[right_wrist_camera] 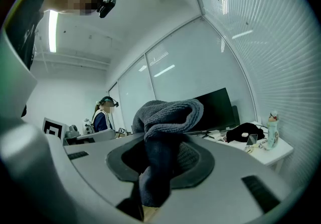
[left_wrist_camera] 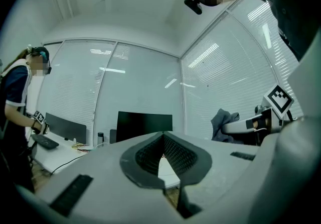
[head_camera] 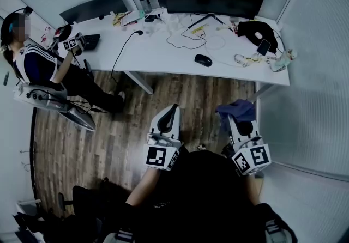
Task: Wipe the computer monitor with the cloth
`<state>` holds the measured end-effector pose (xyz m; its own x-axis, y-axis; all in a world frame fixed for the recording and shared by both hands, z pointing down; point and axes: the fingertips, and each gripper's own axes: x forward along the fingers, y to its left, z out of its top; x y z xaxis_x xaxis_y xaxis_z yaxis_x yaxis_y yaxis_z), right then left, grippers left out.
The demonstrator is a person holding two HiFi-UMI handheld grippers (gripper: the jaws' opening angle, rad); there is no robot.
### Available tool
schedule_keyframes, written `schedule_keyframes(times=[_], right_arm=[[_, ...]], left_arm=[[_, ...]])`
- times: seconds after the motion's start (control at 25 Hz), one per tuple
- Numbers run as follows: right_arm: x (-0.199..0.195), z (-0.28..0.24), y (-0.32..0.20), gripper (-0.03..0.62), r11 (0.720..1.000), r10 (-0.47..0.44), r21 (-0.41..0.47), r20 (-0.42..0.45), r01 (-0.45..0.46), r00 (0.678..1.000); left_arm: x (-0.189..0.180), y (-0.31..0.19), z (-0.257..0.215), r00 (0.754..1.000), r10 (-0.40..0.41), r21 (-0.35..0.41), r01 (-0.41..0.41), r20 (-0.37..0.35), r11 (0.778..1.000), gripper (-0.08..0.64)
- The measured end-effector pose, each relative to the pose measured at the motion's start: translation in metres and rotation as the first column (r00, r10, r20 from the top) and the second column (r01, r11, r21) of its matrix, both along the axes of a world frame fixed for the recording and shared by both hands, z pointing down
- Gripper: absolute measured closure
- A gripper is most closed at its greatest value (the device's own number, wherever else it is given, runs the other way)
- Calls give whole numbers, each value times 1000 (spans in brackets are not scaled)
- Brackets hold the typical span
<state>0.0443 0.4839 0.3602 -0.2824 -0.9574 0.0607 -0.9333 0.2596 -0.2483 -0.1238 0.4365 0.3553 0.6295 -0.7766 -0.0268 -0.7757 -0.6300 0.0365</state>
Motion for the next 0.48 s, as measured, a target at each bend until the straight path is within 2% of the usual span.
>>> schedule_keyframes(times=[0.2,0.48], right_arm=[[7,5,-7,486,1000,-1,-16,20,2,1000],[27,5,-30,486,999,26,-18,9,-26,1000]], left_arm=[[3,-9,5,1000,-22,-15,22,-10,1000,554],[16,-40,9,1000,11,-10,-11,-27,1000,554]])
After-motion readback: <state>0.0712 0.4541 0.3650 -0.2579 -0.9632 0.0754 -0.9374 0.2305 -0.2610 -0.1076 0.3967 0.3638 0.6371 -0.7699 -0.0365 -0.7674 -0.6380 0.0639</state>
